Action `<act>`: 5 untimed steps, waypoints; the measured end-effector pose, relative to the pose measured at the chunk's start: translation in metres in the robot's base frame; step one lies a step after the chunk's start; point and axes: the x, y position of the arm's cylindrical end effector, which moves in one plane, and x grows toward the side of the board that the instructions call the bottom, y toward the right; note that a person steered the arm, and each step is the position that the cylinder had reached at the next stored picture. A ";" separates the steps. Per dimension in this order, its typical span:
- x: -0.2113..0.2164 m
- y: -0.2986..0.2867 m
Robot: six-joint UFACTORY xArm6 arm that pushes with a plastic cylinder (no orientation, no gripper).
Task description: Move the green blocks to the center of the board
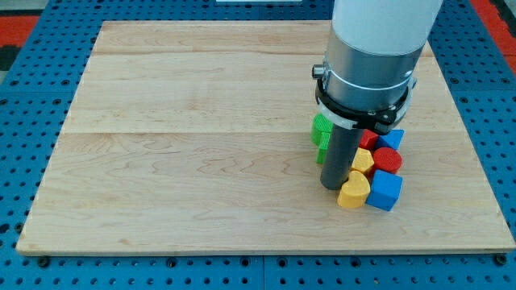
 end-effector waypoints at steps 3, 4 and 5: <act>-0.002 0.001; 0.012 -0.004; 0.031 0.039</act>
